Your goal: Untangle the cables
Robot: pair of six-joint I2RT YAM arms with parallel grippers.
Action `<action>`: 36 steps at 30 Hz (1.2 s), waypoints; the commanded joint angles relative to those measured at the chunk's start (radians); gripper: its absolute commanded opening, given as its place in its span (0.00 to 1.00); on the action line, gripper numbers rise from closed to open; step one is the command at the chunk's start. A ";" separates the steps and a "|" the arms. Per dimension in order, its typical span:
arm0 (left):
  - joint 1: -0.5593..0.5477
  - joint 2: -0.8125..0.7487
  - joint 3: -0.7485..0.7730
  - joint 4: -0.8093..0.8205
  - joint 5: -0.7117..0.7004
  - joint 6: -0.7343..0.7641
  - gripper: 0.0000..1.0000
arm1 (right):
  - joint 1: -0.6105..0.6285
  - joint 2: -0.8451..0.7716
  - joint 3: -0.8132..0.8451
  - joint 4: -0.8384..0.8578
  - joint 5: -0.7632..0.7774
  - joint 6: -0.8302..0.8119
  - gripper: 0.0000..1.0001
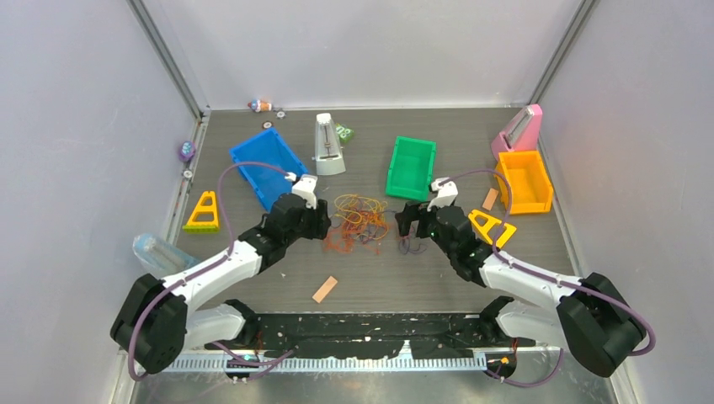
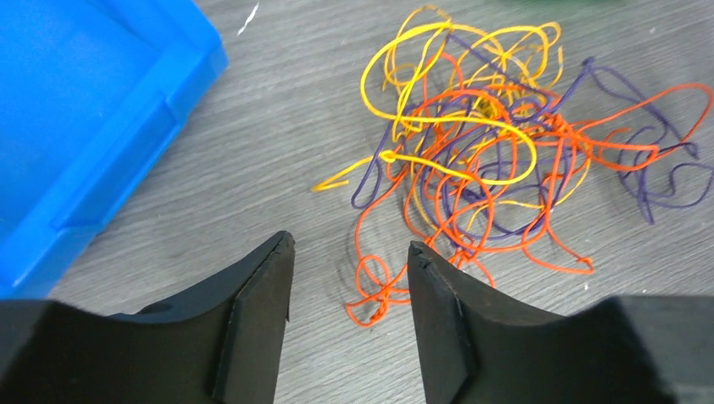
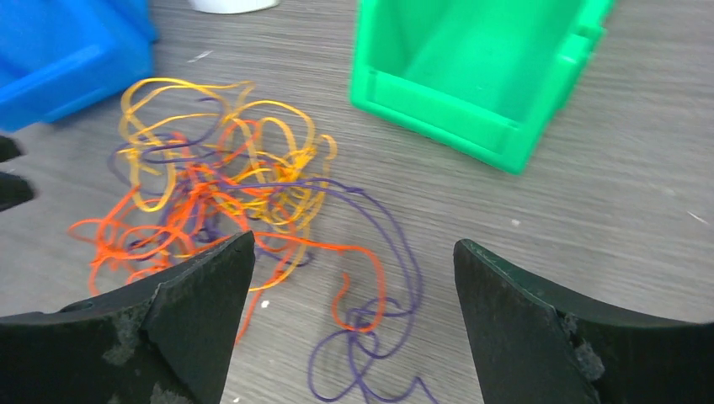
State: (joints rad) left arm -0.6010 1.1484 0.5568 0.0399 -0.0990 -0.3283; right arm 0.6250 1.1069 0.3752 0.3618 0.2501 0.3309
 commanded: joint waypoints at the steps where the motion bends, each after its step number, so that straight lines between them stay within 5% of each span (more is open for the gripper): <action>1: 0.004 0.048 0.017 -0.038 0.003 -0.001 0.51 | 0.038 0.013 0.015 0.145 -0.112 -0.074 0.93; 5: 0.005 0.114 0.030 -0.060 0.125 0.024 0.49 | 0.059 0.024 0.021 0.149 -0.113 -0.090 0.92; 9: 0.005 0.171 0.060 -0.081 0.201 0.044 0.59 | 0.060 0.042 0.033 0.145 -0.134 -0.089 0.92; 13: 0.005 0.248 0.120 -0.126 0.212 0.057 0.54 | 0.061 0.068 0.046 0.146 -0.163 -0.085 0.92; 16: 0.005 0.295 0.160 -0.157 0.208 0.069 0.36 | 0.065 0.089 0.058 0.143 -0.179 -0.086 0.92; 19: -0.011 0.288 0.173 -0.166 0.185 0.085 0.00 | 0.072 0.107 0.068 0.139 -0.195 -0.090 0.91; 24: -0.095 0.153 0.172 -0.223 0.048 0.068 0.00 | 0.080 0.126 0.085 0.146 -0.274 -0.096 0.92; 26: -0.121 0.099 0.217 -0.305 0.027 0.064 0.00 | 0.103 0.125 0.083 0.175 -0.305 -0.121 0.99; 31: -0.126 0.033 0.417 -0.598 0.083 0.060 0.00 | 0.166 0.060 0.022 0.299 -0.314 -0.183 0.95; 36: -0.130 0.000 0.594 -0.728 0.218 0.079 0.00 | 0.173 0.013 -0.081 0.481 -0.382 -0.205 0.95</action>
State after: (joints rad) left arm -0.7273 1.1873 1.0389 -0.5282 0.0025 -0.2607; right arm 0.7959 1.1557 0.3374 0.6430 -0.0692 0.1711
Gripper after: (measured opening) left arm 0.006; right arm 0.955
